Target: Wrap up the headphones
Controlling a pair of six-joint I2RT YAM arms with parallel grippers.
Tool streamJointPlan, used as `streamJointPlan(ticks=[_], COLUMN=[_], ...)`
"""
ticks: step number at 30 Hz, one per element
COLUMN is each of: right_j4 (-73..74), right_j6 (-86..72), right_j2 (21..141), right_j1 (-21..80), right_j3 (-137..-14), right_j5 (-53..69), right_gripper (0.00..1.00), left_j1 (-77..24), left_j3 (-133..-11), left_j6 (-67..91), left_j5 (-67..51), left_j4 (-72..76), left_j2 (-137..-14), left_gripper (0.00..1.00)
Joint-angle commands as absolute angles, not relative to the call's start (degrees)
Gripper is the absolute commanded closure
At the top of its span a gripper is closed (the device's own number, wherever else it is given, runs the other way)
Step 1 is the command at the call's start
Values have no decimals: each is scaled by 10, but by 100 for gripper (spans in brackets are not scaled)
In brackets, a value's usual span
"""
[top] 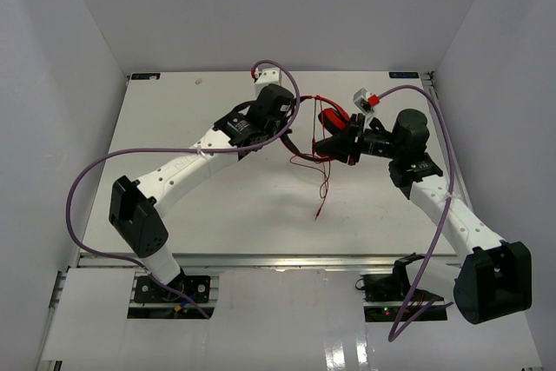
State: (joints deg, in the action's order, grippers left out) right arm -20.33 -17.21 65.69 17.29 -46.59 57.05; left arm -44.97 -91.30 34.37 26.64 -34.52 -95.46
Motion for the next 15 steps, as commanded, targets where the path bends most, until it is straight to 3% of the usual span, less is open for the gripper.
streamJointPlan(ticks=[1, 15], right_j4=[-221, -204], right_j6=[-188, -149], right_j2=[643, 625], right_j1=[178, 170], right_j3=[-458, -439], right_j5=[644, 642], right_gripper=[90, 89], left_j1=[-431, -427], left_j3=[-964, -1082], left_j6=[430, 503], left_j5=[352, 374], left_j4=[-282, -324], left_j2=[-946, -1004], left_gripper=[100, 100])
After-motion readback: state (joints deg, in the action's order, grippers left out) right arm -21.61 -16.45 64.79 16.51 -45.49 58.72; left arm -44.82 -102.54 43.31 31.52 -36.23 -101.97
